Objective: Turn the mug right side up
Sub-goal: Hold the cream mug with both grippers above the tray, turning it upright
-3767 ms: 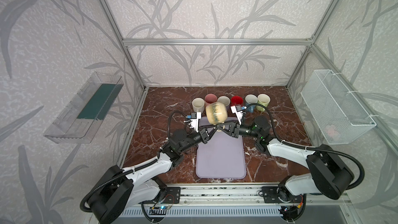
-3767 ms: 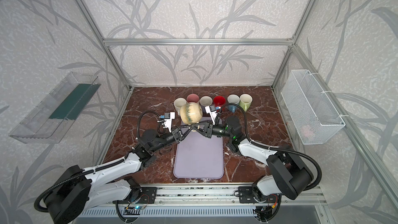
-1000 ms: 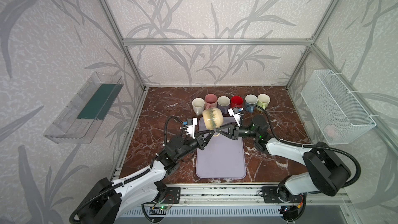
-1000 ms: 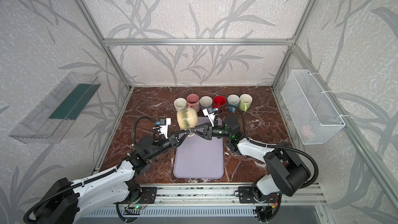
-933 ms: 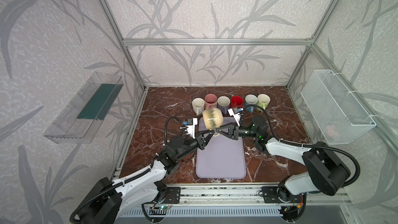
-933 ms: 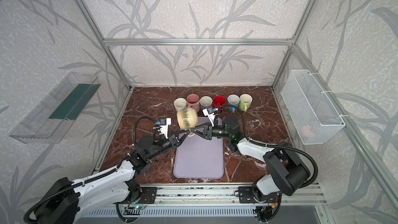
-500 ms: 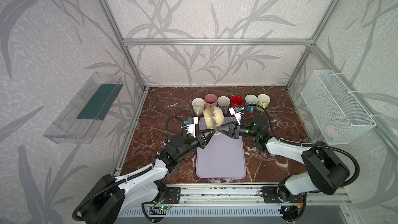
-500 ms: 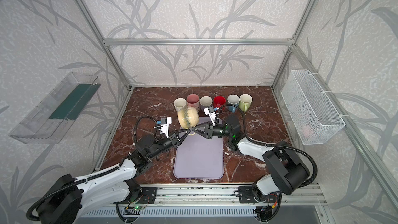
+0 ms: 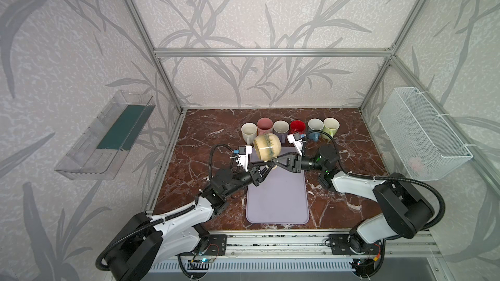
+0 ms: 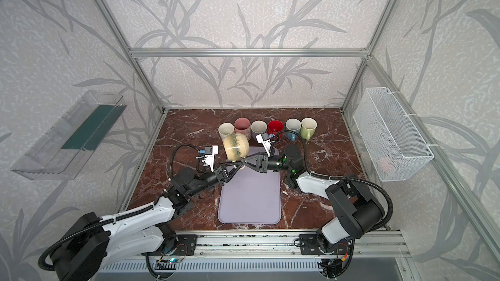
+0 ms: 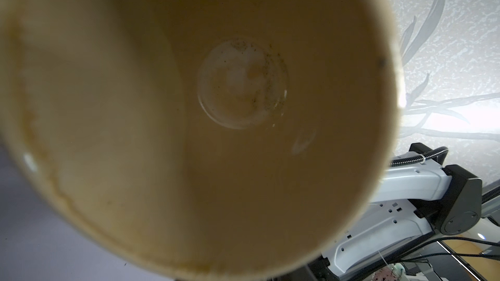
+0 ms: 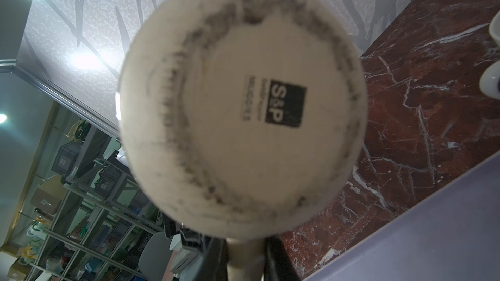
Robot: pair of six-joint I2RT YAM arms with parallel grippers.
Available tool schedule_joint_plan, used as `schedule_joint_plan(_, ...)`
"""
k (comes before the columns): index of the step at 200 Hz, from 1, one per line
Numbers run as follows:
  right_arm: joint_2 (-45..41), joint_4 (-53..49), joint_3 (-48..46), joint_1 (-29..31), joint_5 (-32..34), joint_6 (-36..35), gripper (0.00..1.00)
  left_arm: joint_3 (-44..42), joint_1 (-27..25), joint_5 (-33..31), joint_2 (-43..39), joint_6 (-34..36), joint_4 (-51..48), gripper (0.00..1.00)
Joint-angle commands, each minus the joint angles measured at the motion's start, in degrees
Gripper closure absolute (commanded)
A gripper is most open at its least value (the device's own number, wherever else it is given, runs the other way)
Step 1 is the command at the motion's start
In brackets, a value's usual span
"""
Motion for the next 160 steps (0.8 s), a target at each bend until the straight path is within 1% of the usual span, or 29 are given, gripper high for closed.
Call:
schedule_joint_plan(1,0.3,6.2,0.8,0.5,-0.3,0.3,1.0,3.3,-0.9,4.1,-0.3,0.1,6.4,0.71)
schedule_joint_plan(11,0.3,6.2,0.9,0.4,-0.4,0.2,1.0,3.2,-0.9,3.9,-0.3,0.2,6.4,0.73)
schedule_joint_plan(42,0.2,6.2,0.7,0.4,-0.6,-0.1,1.0,2.7,-0.9,3.0,-0.5,0.6,6.3,0.88)
schedule_joint_plan(63,0.2,6.2,0.5,0.4,-0.5,-0.3,1.0,2.0,-0.9,1.9,-0.9,0.9,6.2,0.91)
schedule_joint_plan(80,-0.1,6.1,0.5,0.4,-0.4,-0.6,1.0,1.6,-0.9,1.1,-1.3,1.2,5.5,1.0)
schedule_joint_plan(105,-1.2,4.2,0.5,0.5,-0.1,-1.9,1.0,1.3,-0.9,0.1,-1.5,1.4,4.6,1.0)
schedule_joint_plan(133,-2.3,2.0,0.6,0.3,0.1,-3.4,1.0,0.5,-0.9,-2.6,-2.0,1.1,3.0,1.0)
schedule_joint_plan(160,-2.9,-0.7,0.3,0.3,0.9,-4.9,1.0,-0.1,-1.0,-6.6,-3.6,1.2,-3.1,1.0)
